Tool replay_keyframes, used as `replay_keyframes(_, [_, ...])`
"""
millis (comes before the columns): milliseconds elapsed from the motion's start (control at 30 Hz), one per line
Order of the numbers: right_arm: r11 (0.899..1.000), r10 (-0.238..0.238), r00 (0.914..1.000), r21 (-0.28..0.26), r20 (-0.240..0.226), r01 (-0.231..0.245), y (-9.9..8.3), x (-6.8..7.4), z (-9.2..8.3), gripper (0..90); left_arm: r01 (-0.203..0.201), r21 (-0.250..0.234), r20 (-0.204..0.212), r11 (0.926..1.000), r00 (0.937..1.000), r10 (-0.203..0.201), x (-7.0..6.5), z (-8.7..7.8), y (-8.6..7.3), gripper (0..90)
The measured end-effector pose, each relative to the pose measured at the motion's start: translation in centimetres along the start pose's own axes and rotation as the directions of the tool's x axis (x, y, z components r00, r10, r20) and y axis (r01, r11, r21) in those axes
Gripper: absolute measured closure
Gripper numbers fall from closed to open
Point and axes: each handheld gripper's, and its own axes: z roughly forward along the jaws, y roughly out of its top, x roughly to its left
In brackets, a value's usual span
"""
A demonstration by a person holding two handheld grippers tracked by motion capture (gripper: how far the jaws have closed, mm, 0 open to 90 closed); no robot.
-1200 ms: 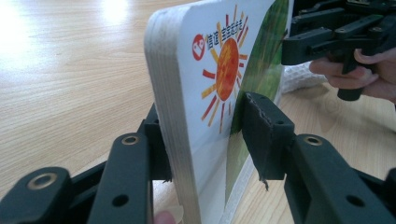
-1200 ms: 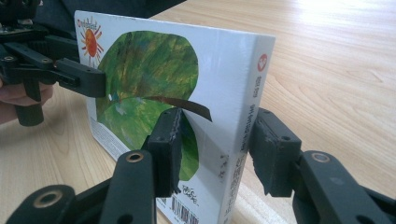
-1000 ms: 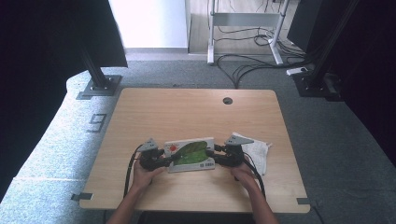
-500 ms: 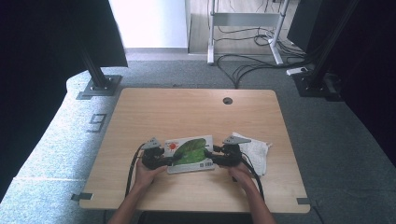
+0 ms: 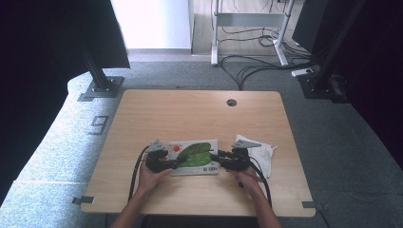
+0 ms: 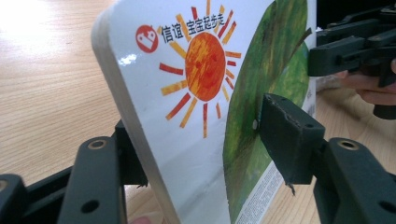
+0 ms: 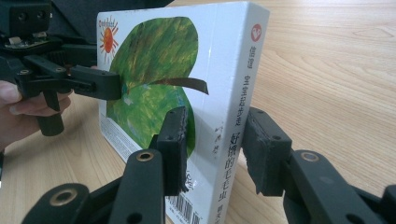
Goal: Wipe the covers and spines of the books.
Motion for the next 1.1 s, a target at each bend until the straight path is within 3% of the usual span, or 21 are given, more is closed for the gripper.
replay_keyframes(300, [1.0, -0.009, 0.9999, -0.003, 0.009, 0.009, -0.5, 0.2, -0.2, 60.0, -0.011, 0.033, -0.05, 0.9994, 0.9987, 0.013, -0.1, 0.1, -0.1, 31.9])
replay_keyframes(500, [1.0, -0.004, 1.0, -0.008, 0.008, 0.004, -0.7, 0.2, -0.2, 59.7, 0.004, 0.036, -0.039, 0.9994, 0.9992, -0.002, 0.1, 0.0, -0.5, 33.8])
replay_keyframes(900, [1.0, 0.013, 0.9997, 0.001, 0.019, -0.013, -0.8, 0.1, -0.1, 58.8, 0.003, 0.067, -0.082, 0.9977, 0.9967, 0.003, -0.2, -0.4, -1.1, 37.1])
replay_keyframes(1100, [0.999, 0.029, 0.9986, 0.015, 0.045, -0.03, -0.8, 0.0, 0.2, 57.3, 0.04, 0.08, -0.078, 0.996, 0.9964, -0.033, 0.1, -0.1, -1.2, 36.4])
